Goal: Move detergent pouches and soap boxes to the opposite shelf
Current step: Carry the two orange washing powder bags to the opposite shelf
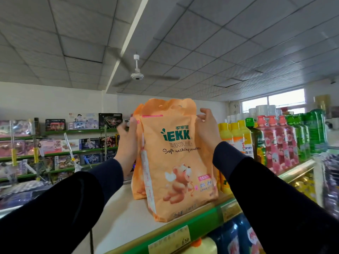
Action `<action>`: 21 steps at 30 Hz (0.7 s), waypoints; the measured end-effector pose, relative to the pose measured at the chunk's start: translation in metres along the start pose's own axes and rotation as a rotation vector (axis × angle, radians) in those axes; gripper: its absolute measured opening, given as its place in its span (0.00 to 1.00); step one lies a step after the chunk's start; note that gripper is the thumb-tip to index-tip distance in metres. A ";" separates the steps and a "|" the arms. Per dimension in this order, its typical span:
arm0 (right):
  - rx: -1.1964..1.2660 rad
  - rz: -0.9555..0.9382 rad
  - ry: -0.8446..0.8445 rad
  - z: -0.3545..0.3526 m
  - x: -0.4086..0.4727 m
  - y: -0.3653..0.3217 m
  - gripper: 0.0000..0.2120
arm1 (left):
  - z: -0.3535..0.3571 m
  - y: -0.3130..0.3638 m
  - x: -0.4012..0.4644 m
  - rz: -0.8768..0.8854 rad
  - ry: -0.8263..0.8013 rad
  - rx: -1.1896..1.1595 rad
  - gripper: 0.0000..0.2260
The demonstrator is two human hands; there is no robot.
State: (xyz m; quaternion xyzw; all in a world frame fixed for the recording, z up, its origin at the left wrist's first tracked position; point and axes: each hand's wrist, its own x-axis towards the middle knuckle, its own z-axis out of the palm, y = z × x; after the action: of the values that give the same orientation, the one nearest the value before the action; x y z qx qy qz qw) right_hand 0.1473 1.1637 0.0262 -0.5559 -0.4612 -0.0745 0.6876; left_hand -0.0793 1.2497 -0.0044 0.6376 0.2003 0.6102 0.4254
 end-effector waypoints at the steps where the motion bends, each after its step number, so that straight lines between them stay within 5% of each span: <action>1: -0.084 -0.069 -0.002 -0.002 -0.011 0.002 0.21 | -0.009 -0.007 -0.007 -0.075 -0.128 0.025 0.26; 4: -0.177 -0.251 -0.059 -0.001 -0.056 0.013 0.24 | -0.030 -0.027 -0.022 -0.215 -0.399 0.219 0.21; 7: -0.249 -0.345 -0.099 0.002 -0.096 0.026 0.27 | -0.039 -0.038 -0.022 -0.257 -0.571 0.250 0.38; 11: -0.275 -0.313 -0.163 0.004 -0.129 0.037 0.34 | -0.054 -0.039 -0.030 -0.205 -0.765 0.490 0.36; 15: -0.319 -0.268 -0.119 0.003 -0.157 0.051 0.42 | -0.049 -0.050 -0.034 -0.006 -0.702 0.860 0.37; 21: -0.113 -0.042 -0.099 -0.023 -0.161 0.083 0.59 | -0.048 -0.062 -0.036 0.065 -0.658 0.895 0.37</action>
State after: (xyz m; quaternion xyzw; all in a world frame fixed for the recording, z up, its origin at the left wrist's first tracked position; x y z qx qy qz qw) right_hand 0.1199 1.1086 -0.1460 -0.5869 -0.5011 -0.0871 0.6299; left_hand -0.1145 1.2706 -0.0796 0.9189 0.2767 0.2471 0.1342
